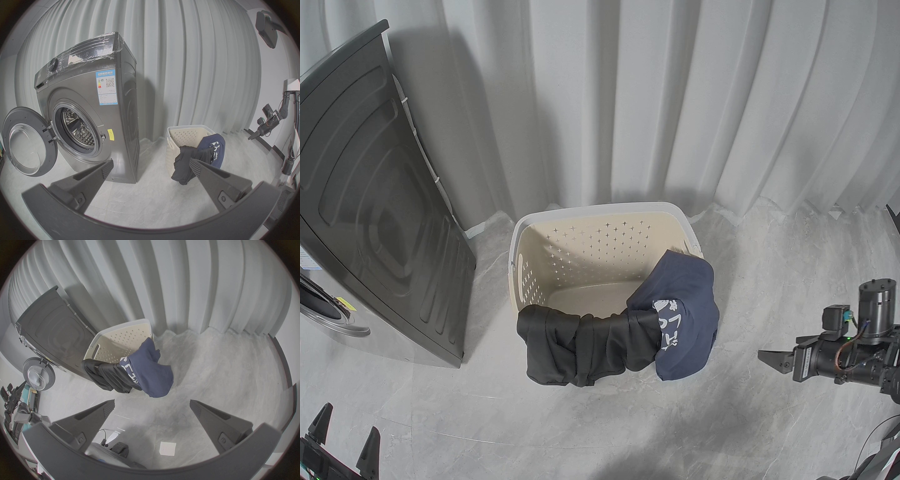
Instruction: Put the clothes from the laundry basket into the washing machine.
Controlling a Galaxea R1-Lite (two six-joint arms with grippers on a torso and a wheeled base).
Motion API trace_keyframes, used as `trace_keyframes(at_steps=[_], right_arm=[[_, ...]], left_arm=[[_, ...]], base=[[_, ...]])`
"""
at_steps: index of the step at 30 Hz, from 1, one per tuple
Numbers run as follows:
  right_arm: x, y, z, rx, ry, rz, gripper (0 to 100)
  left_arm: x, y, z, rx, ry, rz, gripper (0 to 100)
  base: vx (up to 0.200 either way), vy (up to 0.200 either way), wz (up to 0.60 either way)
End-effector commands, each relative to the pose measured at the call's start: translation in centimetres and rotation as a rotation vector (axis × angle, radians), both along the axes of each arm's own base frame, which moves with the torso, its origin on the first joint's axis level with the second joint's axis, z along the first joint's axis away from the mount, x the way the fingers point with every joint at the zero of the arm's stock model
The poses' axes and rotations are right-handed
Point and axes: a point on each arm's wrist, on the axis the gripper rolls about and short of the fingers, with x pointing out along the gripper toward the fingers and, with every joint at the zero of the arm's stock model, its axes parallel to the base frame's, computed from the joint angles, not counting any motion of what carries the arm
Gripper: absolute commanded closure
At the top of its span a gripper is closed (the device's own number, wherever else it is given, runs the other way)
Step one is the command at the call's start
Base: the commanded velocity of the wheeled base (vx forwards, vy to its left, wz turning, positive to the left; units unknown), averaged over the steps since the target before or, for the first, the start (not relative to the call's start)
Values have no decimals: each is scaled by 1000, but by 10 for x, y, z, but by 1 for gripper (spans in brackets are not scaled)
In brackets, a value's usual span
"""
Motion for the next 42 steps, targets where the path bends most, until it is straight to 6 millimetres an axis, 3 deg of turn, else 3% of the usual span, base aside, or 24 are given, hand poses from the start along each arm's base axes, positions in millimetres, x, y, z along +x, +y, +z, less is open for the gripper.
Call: trace_keyframes(at_steps=[1,12,21,42], right_arm=[[41,21,-31,-25,100,25,0],[88,45,-60,-43,84,27,0],[127,62,-72,-33,33,20,0],[166,85,-97,1,-8,23,0]], left_arm=[[0,0,-5,0,3,1,0],[0,0,-5,3,3,1,0],[0,0,-5,2,3,1,0],[0,0,-5,2,3,-1,0]], base=[[0,0,0],[0,0,0],[0,0,0],[0,0,0]])
